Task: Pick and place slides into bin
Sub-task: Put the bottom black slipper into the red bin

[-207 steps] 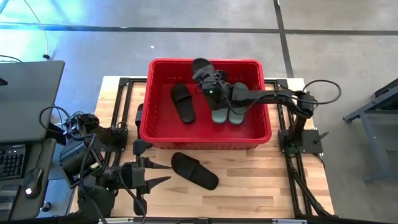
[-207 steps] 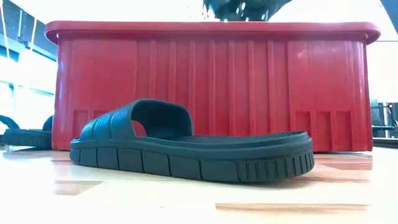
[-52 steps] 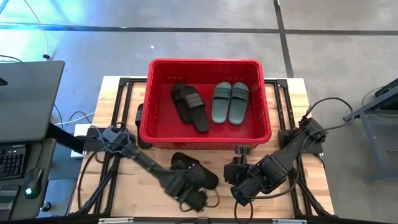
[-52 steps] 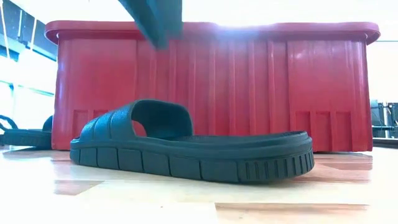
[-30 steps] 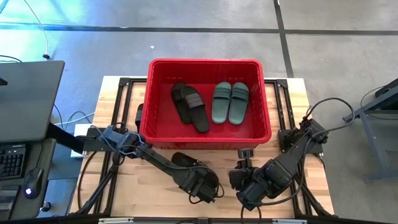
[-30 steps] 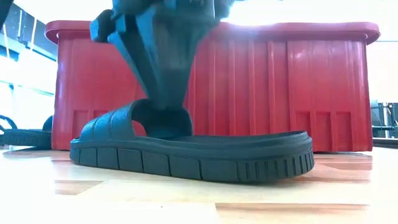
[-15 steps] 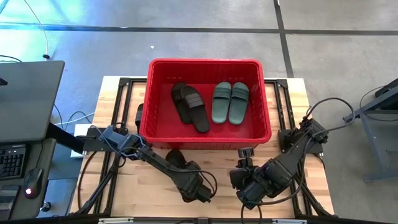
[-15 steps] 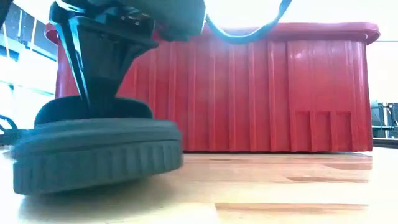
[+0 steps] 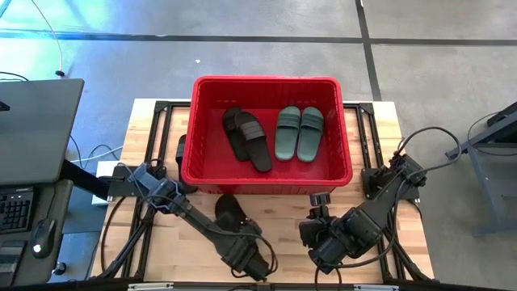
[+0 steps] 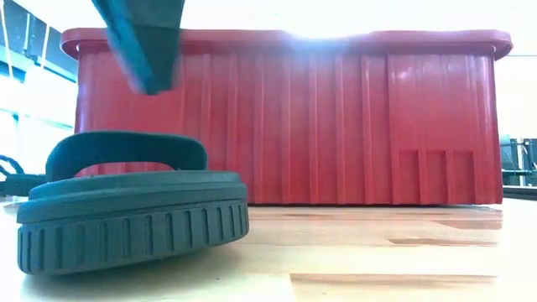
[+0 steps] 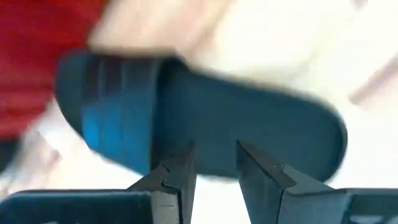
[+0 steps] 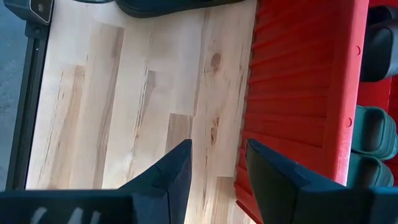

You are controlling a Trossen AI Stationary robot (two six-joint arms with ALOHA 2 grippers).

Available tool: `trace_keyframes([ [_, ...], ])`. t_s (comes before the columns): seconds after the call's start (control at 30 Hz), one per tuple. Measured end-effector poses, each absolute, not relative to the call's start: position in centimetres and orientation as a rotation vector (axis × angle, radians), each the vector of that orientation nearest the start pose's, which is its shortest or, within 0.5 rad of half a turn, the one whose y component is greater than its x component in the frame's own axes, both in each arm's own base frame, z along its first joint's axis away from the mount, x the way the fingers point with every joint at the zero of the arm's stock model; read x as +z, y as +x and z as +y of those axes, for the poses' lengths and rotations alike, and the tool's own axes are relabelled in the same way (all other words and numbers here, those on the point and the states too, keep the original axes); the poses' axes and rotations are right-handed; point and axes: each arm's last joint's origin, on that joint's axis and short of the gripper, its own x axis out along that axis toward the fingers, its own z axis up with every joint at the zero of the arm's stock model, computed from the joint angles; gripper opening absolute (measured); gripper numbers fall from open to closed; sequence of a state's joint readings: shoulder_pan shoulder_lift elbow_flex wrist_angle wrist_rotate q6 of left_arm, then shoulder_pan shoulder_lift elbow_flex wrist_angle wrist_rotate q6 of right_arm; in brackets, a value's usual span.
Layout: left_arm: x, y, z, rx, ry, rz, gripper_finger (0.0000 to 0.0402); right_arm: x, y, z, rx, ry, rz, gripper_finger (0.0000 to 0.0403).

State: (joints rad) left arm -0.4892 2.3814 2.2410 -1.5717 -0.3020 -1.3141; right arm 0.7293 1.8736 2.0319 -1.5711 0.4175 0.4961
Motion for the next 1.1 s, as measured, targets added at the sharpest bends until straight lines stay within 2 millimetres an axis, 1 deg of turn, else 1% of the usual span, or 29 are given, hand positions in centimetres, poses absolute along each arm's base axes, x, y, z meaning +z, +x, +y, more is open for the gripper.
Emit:
trace_keyframes([
  [0.07, 21.6, 40.2, -20.0, 0.856, -0.302, 1.251, 0.0099, 36.0, 26.6, 22.2, -0.041, -0.335, 1.189, 0.014],
  [0.13, 21.2, 40.5, -19.6, 0.88, -0.256, 1.216, 0.0099, 36.0, 26.6, 22.2, -0.044, -0.336, 1.186, 0.014],
  [0.2, 20.3, 41.0, -19.1, 0.889, -0.217, 1.227, 0.0099, 36.0, 26.6, 22.2, -0.054, -0.323, 1.185, 0.014],
  [0.3, 19.3, 41.6, -18.3, 0.862, -0.192, 1.305, 0.0091, 36.0, 26.6, 22.2, -0.074, -0.295, 1.183, 0.014],
  [0.43, 18.8, 41.8, -18.0, 0.805, -0.159, 1.38, 0.0056, 36.0, 26.5, 22.3, -0.075, -0.294, 1.18, 0.014],
  [0.53, 19.0, 41.7, -18.2, 0.764, -0.12, 1.396, 0.002, 36.1, 26.5, 22.3, -0.082, -0.295, 1.174, 0.014],
  [0.6, 19.5, 41.5, -18.3, 0.726, -0.079, 1.397, 0.0006, 36.1, 26.6, 22.2, -0.104, -0.302, 1.157, 0.014],
  [0.7, 20.0, 41.4, -18.3, 0.699, -0.062, 1.398, 0.0011, 36.1, 26.6, 22.2, -0.114, -0.308, 1.147, 0.014],
  [0.87, 19.6, 41.4, -18.5, 0.559, -0.03, 1.516, 0.0019, 36.1, 26.6, 22.2, -0.125, -0.293, 1.144, 0.014],
  [0.97, 19.6, 41.4, -18.7, 0.477, -0.006, 1.557, 0.0028, 36.1, 26.6, 22.2, -0.126, -0.292, 1.144, 0.014],
  [1.03, 19.6, 41.4, -18.6, 0.442, 0.034, 1.566, 0.0038, 36.1, 26.6, 22.2, -0.129, -0.286, 1.143, 0.014],
  [1.1, 19.6, 41.4, -18.5, 0.418, 0.113, 1.554, 0.0047, 36.1, 26.6, 22.2, -0.129, -0.284, 1.14, 0.014],
])
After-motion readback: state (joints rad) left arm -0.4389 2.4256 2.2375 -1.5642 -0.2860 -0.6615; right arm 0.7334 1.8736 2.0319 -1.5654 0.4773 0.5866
